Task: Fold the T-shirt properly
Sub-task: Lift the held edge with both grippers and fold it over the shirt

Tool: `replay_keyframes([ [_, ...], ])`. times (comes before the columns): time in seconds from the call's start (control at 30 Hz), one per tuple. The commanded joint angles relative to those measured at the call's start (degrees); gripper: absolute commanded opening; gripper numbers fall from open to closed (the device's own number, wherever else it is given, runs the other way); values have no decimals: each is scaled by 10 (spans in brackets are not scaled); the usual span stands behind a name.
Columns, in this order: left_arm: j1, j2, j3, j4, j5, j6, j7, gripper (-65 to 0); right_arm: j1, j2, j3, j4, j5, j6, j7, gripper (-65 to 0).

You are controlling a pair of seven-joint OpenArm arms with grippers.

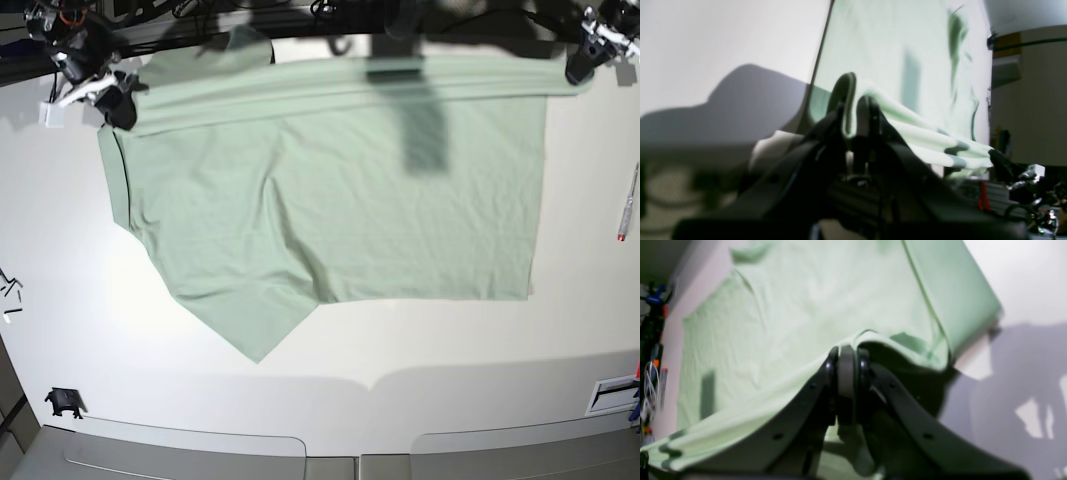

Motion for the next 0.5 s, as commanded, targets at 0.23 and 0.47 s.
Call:
replay_keyframes([
  [0.23,-64,-10,-5,8,55,-4,-75,-650,106,11,-67,8,-114,-1,43,-650],
  [0.47,-75,-10,-5,8,112,-4,-117,-650,126,11,-167,8,-282,-74,119,-650],
])
